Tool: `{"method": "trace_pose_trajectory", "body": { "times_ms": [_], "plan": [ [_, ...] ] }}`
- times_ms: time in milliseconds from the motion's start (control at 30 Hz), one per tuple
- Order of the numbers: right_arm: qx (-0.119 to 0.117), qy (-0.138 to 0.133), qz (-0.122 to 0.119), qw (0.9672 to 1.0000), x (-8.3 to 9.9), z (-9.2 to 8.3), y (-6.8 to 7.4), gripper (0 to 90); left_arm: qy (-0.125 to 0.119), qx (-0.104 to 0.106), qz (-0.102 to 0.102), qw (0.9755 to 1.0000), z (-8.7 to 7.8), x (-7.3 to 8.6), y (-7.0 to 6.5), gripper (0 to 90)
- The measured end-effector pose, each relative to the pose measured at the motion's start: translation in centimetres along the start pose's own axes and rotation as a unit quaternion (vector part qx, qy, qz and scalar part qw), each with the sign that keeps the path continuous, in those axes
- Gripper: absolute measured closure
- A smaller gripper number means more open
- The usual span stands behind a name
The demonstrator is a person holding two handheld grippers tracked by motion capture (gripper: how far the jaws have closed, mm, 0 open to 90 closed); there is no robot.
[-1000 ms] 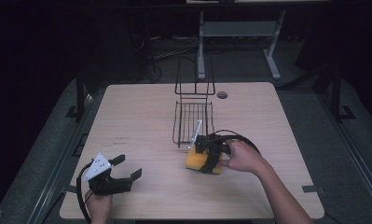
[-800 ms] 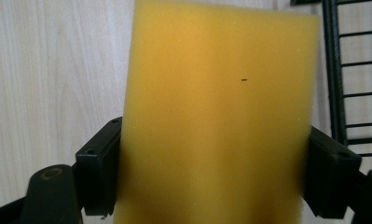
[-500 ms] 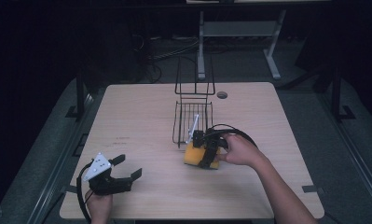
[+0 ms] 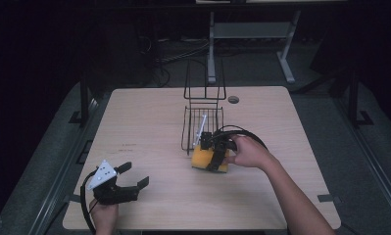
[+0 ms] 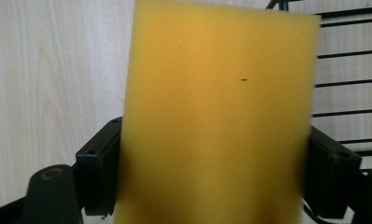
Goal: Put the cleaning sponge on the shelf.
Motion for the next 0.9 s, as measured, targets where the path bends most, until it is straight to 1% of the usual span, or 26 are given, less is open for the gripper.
{"method": "trace_pose_trajectory", "body": {
  "times_ms": [133, 200, 233, 267, 400, 500, 567, 667, 733, 900],
  "plan": [
    [0.000, 0.004, -0.002, 1.0000, -0.3, -0.1, -0.3, 20.6, 0.000, 0.000, 0.000, 1.0000, 0.0, 0.0, 0.0, 12.8],
    [0.001, 0.000, -0.003, 1.0000, -0.5, -0.3, -0.6, 20.6, -0.001, 0.000, -0.001, 1.0000, 0.0, 0.0, 0.0, 12.8],
    [-0.006, -0.004, 0.000, 1.0000, -0.6, -0.4, -0.6, 20.6, 0.000, -0.001, 0.000, 1.0000, 0.0, 0.0, 0.0, 12.8],
    [-0.006, -0.006, -0.001, 1.0000, -0.6, -0.4, -0.7, 20.7, 0.000, 0.000, 0.000, 1.0000, 0.0, 0.0, 0.0, 12.8],
    [-0.001, 0.003, -0.002, 1.0000, -0.6, -0.3, -1.2, 20.7, -0.001, -0.001, -0.001, 1.0000, 0.0, 0.0, 0.0, 12.8],
    [-0.002, 0.003, -0.001, 1.0000, -0.8, -0.4, -1.5, 20.7, -0.002, 0.000, -0.002, 1.0000, 0.0, 0.0, 0.0, 12.8],
    [0.001, 0.001, -0.004, 1.0000, -1.0, -0.4, -1.7, 20.7, -0.003, 0.000, -0.002, 1.0000, -0.1, 0.0, 0.0, 12.8],
    [-0.005, -0.004, 0.000, 1.0000, -1.1, -0.5, -1.9, 20.7, -0.003, 0.000, -0.002, 1.0000, -0.1, 0.0, 0.0, 12.8],
    [-0.007, -0.004, 0.005, 1.0000, -1.0, -0.4, -2.1, 20.7, -0.003, 0.000, -0.002, 1.0000, -0.1, 0.0, 0.0, 12.8],
    [-0.001, 0.003, 0.000, 1.0000, -1.2, -0.6, -2.6, 20.7, -0.002, 0.000, -0.002, 1.0000, 0.0, 0.0, 0.0, 12.8]
  ]
}}
Point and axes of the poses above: each handheld gripper's, and its own axes: z roughly forward along the jaws, x roughly out of its underside, y roughly to its left, the point moved 7 cm from there along z, roughly forward along the jaws, and after that the axes turned 1 degree about z, right-handed, at the moved point
